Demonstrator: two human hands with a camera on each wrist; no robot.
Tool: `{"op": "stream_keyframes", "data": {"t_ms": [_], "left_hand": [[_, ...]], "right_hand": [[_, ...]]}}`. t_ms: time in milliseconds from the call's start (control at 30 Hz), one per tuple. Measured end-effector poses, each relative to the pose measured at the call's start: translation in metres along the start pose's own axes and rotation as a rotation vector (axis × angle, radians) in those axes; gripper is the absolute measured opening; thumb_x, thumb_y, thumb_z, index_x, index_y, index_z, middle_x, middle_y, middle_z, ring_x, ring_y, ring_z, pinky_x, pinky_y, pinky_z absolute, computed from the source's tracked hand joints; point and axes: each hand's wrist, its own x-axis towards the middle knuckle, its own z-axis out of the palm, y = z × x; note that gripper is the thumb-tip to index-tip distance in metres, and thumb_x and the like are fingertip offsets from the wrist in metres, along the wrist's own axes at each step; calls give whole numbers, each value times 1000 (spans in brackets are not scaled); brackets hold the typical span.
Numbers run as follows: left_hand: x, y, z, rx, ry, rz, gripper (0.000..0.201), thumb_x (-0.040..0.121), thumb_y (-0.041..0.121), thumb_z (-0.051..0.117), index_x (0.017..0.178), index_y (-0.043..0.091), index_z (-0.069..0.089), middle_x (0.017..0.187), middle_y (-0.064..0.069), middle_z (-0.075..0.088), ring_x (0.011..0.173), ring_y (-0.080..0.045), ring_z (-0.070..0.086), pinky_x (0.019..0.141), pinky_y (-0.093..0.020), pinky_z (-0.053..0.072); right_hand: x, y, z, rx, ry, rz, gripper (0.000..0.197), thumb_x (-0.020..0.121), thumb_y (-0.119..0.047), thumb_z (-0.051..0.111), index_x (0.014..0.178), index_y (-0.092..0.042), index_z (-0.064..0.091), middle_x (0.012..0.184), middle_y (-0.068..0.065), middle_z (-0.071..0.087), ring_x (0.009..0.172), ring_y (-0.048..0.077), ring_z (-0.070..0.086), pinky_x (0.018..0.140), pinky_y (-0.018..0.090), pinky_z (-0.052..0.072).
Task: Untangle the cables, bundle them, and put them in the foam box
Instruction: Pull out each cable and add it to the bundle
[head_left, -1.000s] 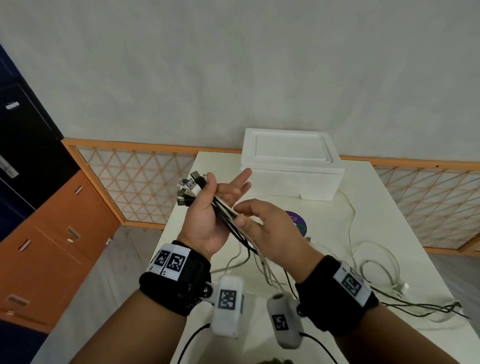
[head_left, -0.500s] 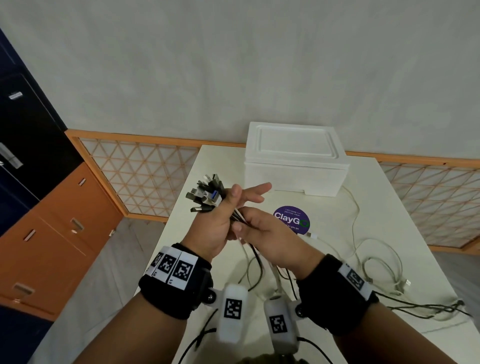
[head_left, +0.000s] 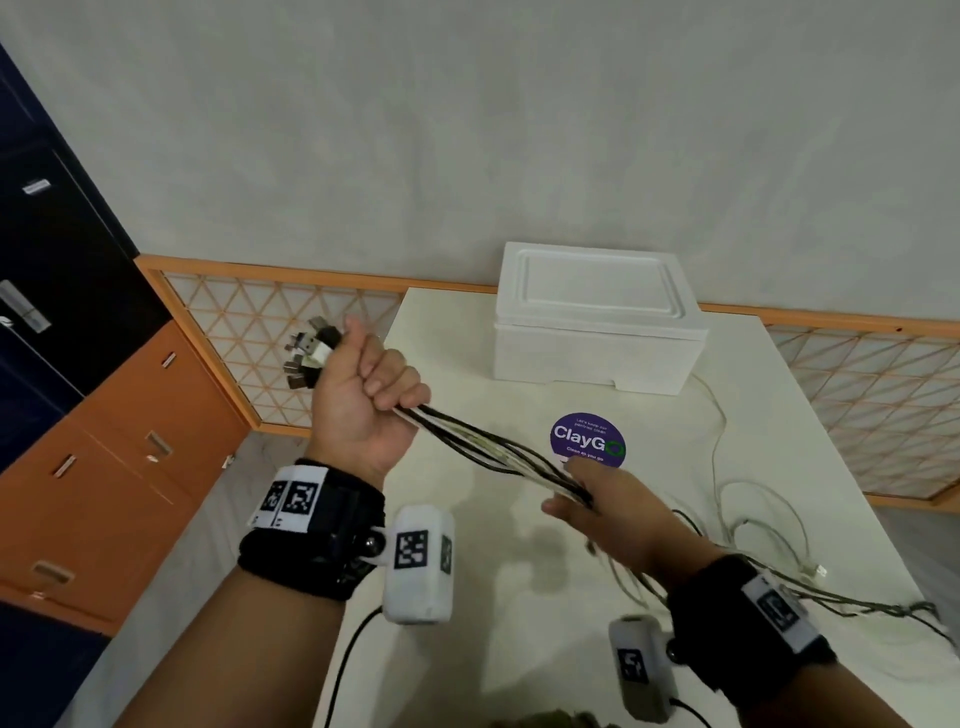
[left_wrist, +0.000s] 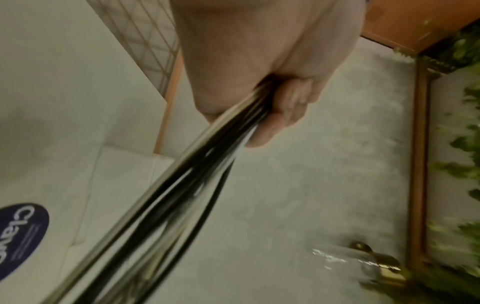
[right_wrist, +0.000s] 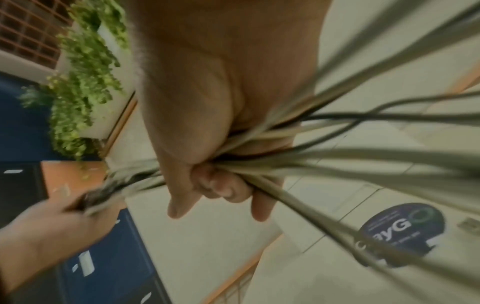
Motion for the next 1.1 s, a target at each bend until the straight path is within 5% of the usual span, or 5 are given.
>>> {"op": "stream_keyframes", "data": {"t_ms": [400, 600, 733, 833, 1100], "left_hand": [[36, -26, -49, 475, 395, -102, 44, 94, 35, 58, 59, 18, 37, 42, 6, 26, 34, -11, 23, 42, -25, 30], [30, -19, -34, 9, 271, -105, 51, 93, 44, 54, 55, 21, 29, 44, 7, 23, 36, -8, 23, 45, -21, 31], [13, -35, -10, 47, 160, -42, 52, 95, 44, 49, 53, 20, 32, 43, 6, 25, 37, -9, 25, 48, -22, 35], [-1, -48, 5, 80, 87, -36, 52, 92, 45, 50, 49, 20, 34, 42, 6, 25, 37, -9, 25, 47, -23, 36], [-19, -49, 26, 117, -64, -78, 50, 84, 45, 51, 46, 19, 33, 39, 6, 26, 35, -7, 26, 42, -21, 37]], "right_hand": [[-54, -34, -18, -608, 176, -512, 40, 87, -59, 40, 71, -22, 44, 50, -6, 50, 40, 19, 48, 37, 22, 26], [-16, 25, 1, -402, -108, 104, 42, 88, -59, 46, 114, -26, 44, 110, -1, 63, 104, 22, 58, 74, 30, 37], [-5, 18, -2, -151, -120, 48, 79, 80, -50, 66, 144, -25, 28, 145, -11, 36, 134, 9, 33, 103, 16, 24], [6, -31, -6, 138, 54, -102, 78, 80, -53, 64, 144, -27, 29, 135, -23, 33, 126, -6, 30, 103, 13, 23], [21, -66, 22, 107, 142, -220, 25, 97, -34, 47, 96, -9, 50, 80, 9, 61, 73, 28, 56, 65, 40, 43]]}}
